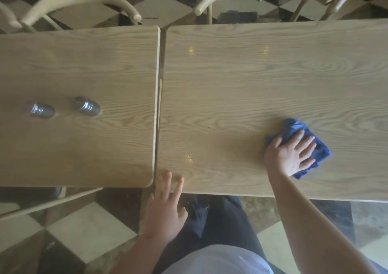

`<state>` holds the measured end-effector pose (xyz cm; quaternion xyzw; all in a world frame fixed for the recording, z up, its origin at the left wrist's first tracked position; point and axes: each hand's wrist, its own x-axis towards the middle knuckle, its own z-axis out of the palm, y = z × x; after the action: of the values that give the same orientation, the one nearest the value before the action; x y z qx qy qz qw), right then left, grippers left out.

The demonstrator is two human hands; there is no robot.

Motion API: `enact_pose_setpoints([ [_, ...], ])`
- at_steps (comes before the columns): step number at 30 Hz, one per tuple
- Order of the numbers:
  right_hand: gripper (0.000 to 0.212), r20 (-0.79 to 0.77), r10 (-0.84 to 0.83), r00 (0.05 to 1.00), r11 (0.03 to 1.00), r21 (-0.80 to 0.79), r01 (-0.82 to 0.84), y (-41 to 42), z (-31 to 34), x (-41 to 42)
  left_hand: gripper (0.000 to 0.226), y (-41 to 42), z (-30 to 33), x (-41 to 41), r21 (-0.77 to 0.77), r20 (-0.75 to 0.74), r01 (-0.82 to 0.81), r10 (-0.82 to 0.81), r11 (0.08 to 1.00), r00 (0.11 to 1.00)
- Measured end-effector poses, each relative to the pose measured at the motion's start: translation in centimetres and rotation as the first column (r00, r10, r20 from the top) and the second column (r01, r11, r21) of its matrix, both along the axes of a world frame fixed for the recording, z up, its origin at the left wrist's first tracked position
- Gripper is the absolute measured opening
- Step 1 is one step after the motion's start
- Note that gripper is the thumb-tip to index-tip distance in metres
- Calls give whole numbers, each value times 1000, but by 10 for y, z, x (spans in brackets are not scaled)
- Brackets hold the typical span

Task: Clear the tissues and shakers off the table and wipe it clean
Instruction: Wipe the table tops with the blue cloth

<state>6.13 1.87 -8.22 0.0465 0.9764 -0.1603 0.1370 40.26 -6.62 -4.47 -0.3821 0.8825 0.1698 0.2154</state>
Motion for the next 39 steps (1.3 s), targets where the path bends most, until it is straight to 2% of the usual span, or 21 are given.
enact_pose_setpoints([
  [3, 70, -4, 216, 976, 976, -16, -216, -50, -2, 36, 91, 2, -1, 9, -14, -10, 2, -2, 1000, 1000],
  [5, 71, -9, 443, 897, 896, -36, -443, -88, -2, 70, 92, 7, -1, 13, -8, -14, -6, 6, 1000, 1000],
  [7, 68, -20, 675, 737, 735, -62, -675, -120, 0, 110, 91, 10, 0, 17, -15, -11, -5, 5, 1000, 1000],
  [9, 67, -30, 861, 508, 504, -90, -859, -136, 0, 151, 91, 12, 1, 24, -29, -8, -58, 58, 998, 998],
  [11, 66, -47, 933, 356, 348, -118, -930, -135, -1, 188, 92, 13, 3, 34, -32, -20, -135, 135, 990, 991],
  [14, 64, -64, 948, 312, 304, -112, -946, -111, -4, 226, 93, 9, 7, 52, -46, -28, -131, 130, 990, 991],
  [19, 62, -38, 923, 382, 378, -93, -921, -68, 1, 230, 87, 2, 9, 54, -43, -47, -36, 34, 998, 998],
  [23, 62, -15, 848, 530, 529, -49, -847, -25, 5, 196, 84, 2, 10, 35, -41, -56, 74, -76, 996, 995],
  [26, 65, -25, 769, 639, 639, 6, -769, 10, 4, 156, 81, 4, 9, 22, -74, -7, 126, -127, 989, 992],
  [34, 66, -49, 562, 826, 827, 73, -558, 91, 0, 56, 87, 27, 5, -12, -104, 68, 71, -64, 992, 996],
  [39, 66, -75, 465, 882, 885, 56, -462, 136, -1, 7, 87, 45, 7, -35, -109, 91, 115, -106, 987, 990],
])
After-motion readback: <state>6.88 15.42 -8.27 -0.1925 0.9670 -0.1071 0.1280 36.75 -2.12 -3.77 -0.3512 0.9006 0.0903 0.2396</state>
